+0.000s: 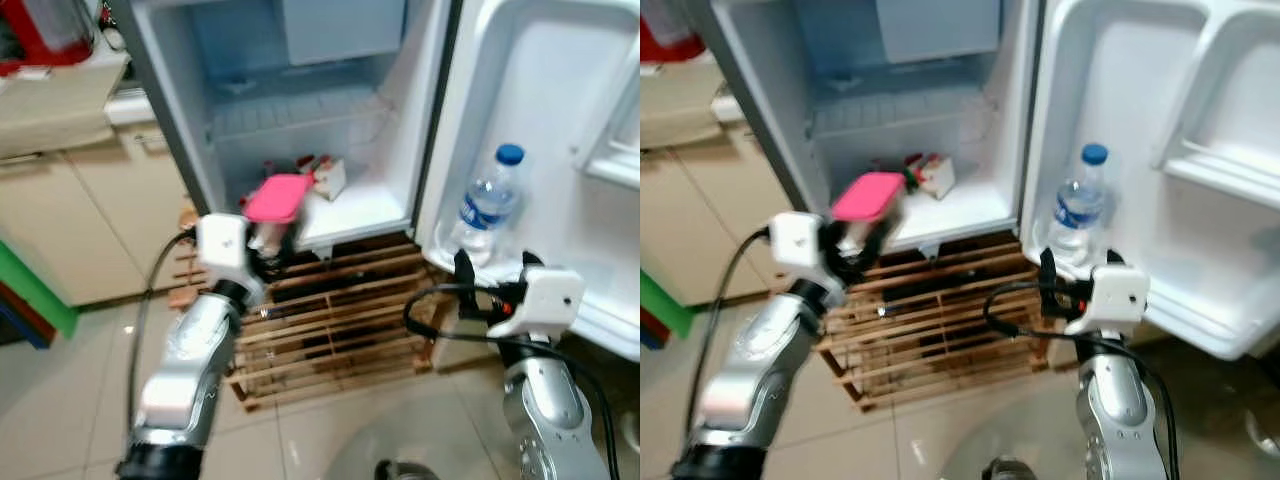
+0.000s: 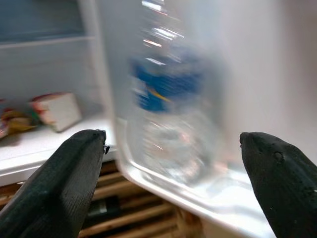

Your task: Restocking fridge

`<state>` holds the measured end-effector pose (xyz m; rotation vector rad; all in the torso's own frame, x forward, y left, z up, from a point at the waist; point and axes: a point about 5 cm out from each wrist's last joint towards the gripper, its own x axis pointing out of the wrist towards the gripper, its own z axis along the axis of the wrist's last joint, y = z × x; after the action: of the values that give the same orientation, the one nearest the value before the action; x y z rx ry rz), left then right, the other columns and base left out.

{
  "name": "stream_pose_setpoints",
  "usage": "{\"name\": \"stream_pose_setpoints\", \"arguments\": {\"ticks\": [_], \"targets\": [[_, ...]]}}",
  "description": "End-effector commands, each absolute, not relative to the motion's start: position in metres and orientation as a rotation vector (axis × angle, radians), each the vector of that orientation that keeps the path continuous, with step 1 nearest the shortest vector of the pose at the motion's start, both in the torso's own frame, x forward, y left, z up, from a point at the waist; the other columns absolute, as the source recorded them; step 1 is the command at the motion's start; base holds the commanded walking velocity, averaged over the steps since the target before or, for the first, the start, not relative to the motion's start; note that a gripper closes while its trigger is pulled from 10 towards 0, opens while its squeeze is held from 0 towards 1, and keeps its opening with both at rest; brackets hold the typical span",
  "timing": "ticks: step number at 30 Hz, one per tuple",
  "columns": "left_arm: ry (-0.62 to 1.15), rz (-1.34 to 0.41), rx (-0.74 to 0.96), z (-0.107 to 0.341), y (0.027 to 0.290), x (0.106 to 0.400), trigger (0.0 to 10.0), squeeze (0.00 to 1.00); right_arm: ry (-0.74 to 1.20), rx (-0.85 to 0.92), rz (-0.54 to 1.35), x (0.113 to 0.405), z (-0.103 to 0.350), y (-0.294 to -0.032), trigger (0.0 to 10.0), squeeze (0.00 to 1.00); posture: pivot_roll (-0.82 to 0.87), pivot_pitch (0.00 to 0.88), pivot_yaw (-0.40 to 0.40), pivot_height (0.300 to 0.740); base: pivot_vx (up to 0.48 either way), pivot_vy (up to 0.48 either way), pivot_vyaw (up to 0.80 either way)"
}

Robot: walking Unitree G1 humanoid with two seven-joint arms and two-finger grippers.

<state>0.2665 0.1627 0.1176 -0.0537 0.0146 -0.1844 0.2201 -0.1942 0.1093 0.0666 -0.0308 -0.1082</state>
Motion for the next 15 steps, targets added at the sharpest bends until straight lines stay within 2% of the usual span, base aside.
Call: {"name": "stream_pose_setpoints", "arguments": {"ticks": [1,5,11,15], "targets": [[-0.039,-0.172,0.000,0.123,0.168,0.263,10.0,0.00,0.002,0.122,-0.125,0.220,0.101,-0.198,10.0,0.00,-0.12,0.000,0.058,0.736,0.000,0.000,0.00],[-0.024,-0.159,0.017,0.118,0.165,0.262,10.0,0.00,0.024,0.107,-0.130,0.225,0.095,-0.202,10.0,0.00,-0.11,0.000,0.049,0.736,0.000,0.000,0.00],[-0.068,-0.218,0.005,0.131,0.147,0.270,10.0,0.00,-0.048,0.043,-0.001,0.237,0.111,-0.182,10.0,0.00,-0.11,0.000,0.051,0.736,0.000,0.000,0.00],[-0.167,-0.268,0.028,0.150,0.139,0.273,10.0,0.00,-0.186,-0.094,0.128,0.240,0.136,-0.163,10.0,0.00,-0.11,0.000,0.054,0.736,0.412,0.000,0.00]]}}
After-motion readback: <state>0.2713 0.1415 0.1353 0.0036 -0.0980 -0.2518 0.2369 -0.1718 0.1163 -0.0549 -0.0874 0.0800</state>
